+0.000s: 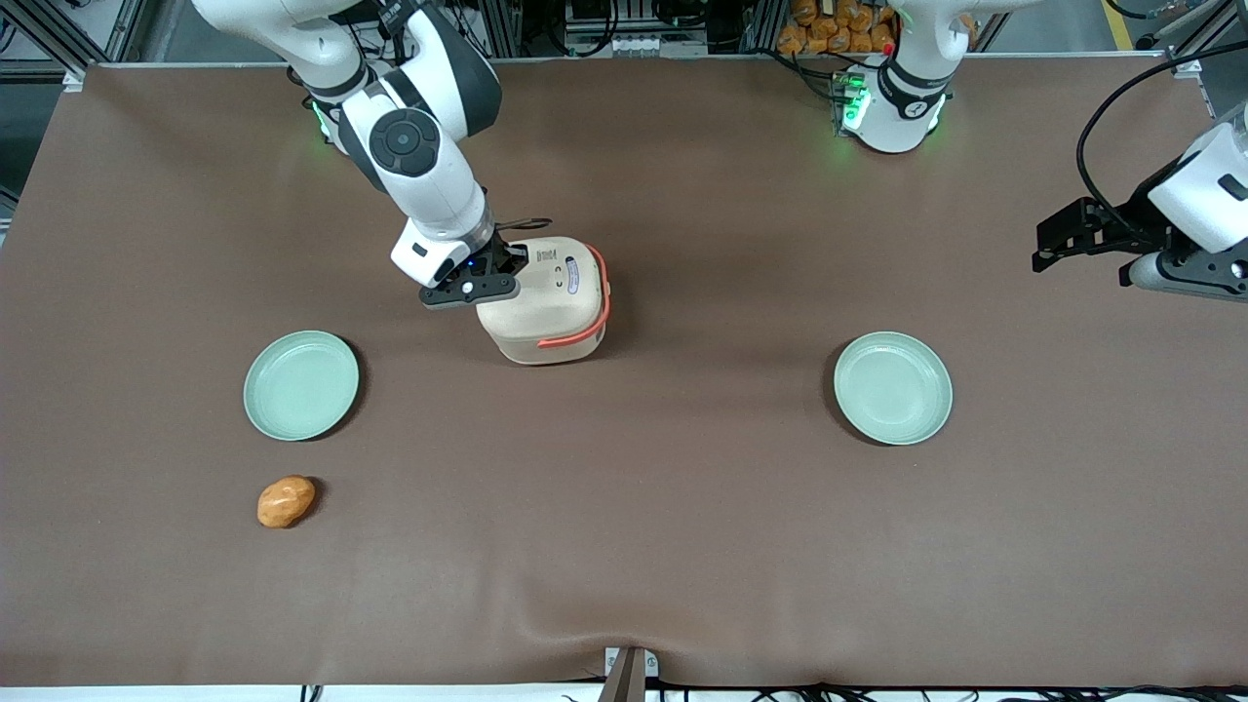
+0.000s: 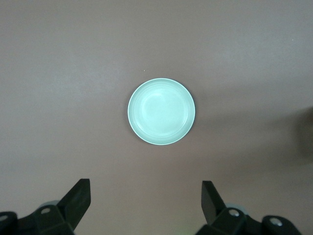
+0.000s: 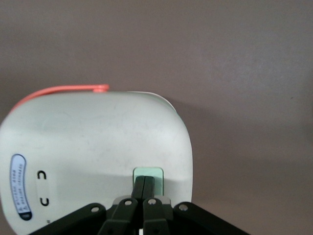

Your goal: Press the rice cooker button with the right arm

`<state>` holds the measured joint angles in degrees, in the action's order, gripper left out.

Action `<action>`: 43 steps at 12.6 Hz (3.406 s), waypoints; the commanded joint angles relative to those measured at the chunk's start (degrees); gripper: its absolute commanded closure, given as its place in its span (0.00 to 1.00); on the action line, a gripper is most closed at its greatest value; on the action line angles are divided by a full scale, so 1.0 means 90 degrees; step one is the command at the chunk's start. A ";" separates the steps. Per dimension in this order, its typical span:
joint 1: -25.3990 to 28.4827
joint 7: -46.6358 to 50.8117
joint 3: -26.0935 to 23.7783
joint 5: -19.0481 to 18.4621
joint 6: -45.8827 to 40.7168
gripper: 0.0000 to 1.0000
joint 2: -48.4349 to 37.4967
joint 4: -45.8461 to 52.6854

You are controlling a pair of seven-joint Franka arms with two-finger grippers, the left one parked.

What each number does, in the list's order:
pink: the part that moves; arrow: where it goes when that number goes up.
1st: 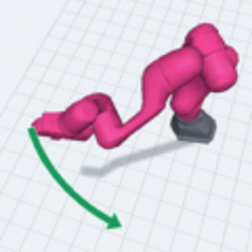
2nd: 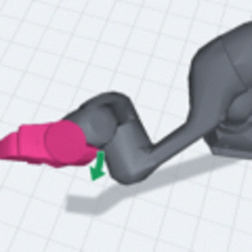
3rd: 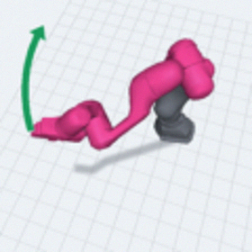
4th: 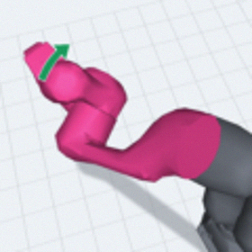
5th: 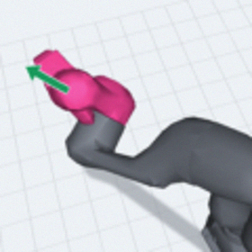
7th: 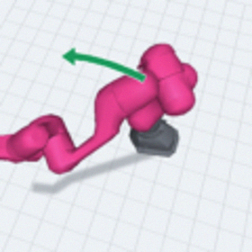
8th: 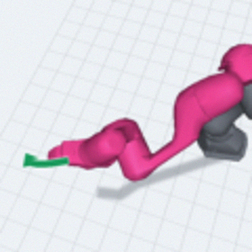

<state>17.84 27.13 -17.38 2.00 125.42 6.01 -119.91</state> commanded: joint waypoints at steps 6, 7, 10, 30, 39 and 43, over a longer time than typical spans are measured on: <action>-0.0351 -0.0035 0.0777 0.0187 -0.3543 0.64 -0.0306 0.3545; -0.0380 -0.0113 0.0934 0.0187 -0.3729 0.21 -0.0374 0.3693; -0.0575 -0.0453 0.1374 0.0187 -0.4022 0.00 -0.0676 0.3743; -0.0966 -0.3033 0.2771 0.0080 -0.4395 0.00 -0.1058 0.3714; -0.0927 -0.3756 0.3200 -0.0154 -0.4424 0.00 -0.1058 0.3266; -0.0898 -0.3756 0.3211 -0.0154 -0.4434 0.00 -0.1078 0.3177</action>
<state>8.79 -6.22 10.87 1.26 85.67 -2.78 -90.63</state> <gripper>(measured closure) 0.000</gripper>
